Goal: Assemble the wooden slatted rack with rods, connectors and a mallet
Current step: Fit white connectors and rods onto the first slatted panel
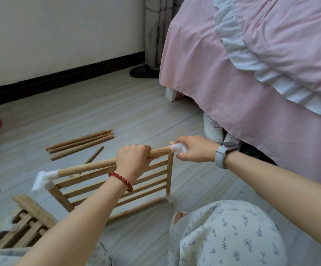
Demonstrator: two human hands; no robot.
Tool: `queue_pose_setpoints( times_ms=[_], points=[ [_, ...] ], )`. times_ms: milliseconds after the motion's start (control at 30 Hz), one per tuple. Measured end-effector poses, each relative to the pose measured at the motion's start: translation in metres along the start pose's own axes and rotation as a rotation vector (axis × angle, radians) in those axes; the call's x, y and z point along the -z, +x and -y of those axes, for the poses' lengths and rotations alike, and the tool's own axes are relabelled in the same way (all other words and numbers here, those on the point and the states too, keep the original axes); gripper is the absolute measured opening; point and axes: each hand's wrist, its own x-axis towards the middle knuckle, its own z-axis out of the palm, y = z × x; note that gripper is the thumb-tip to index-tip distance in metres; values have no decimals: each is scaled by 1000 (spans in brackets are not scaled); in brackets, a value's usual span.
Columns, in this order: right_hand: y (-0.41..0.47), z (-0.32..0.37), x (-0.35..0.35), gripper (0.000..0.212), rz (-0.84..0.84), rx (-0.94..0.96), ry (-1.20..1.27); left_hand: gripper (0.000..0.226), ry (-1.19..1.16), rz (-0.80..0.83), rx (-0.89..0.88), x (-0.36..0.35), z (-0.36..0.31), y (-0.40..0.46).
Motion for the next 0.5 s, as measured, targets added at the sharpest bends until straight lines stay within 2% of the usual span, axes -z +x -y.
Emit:
queue_pose_setpoints(
  times_ms=[67, 133, 233, 367, 433, 500],
  points=[
    [3, -1, 6, 21, 88, -5, 253, 36, -51, -31, 28, 0, 2, 0],
    [5, -1, 7, 26, 138, -32, 380, 32, -90, -29, 35, -1, 4, -2],
    [5, 1, 2, 29, 153, -15, 317, 36, -79, -19, 16, -3, 5, -4],
    [7, -3, -2, 25, 64, 41, 286, 46, -54, -87, 1, 0, 4, -2],
    [10, -13, -1, 25, 40, -2, 503, 52, -49, -126, -31, -1, 4, -4],
    [13, -25, -2, 37, 15, -77, 781, 57, -68, -152, -48, -2, 6, -7]
  ],
)
